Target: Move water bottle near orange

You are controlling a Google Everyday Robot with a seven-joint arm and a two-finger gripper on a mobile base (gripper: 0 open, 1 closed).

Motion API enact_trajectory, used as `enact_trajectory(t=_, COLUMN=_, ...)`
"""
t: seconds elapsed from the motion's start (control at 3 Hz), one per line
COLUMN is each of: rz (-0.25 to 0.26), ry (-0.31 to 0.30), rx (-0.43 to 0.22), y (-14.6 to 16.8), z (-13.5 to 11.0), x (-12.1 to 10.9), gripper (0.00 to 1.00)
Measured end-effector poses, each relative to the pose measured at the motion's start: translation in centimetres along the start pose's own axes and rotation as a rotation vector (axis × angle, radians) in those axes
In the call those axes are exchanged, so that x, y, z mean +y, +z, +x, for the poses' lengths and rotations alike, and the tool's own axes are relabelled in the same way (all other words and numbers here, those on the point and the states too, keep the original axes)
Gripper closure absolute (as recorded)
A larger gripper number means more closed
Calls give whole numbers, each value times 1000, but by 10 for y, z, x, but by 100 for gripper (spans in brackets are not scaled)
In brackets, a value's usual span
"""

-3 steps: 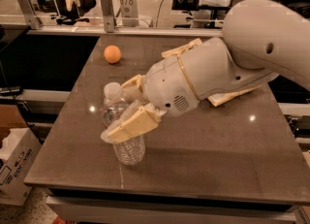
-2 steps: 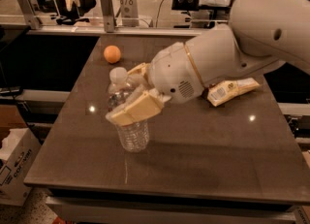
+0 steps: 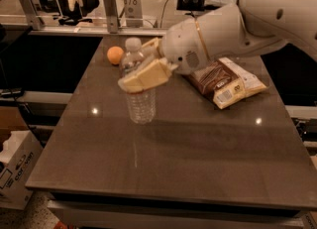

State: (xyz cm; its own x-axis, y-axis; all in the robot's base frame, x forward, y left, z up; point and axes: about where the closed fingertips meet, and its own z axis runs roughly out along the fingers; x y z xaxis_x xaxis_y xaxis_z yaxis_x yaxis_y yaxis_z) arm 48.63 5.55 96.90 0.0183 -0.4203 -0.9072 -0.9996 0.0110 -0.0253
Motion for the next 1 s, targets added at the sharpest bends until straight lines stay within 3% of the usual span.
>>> enact_trajectory(t=0.67, rz=71, ry=45, rx=-50, y=14, z=3, x=-91, gripper=100)
enact_trajectory(t=1.0, rz=99, ry=66, rx=-55, y=24, z=4, x=-125, gripper=100)
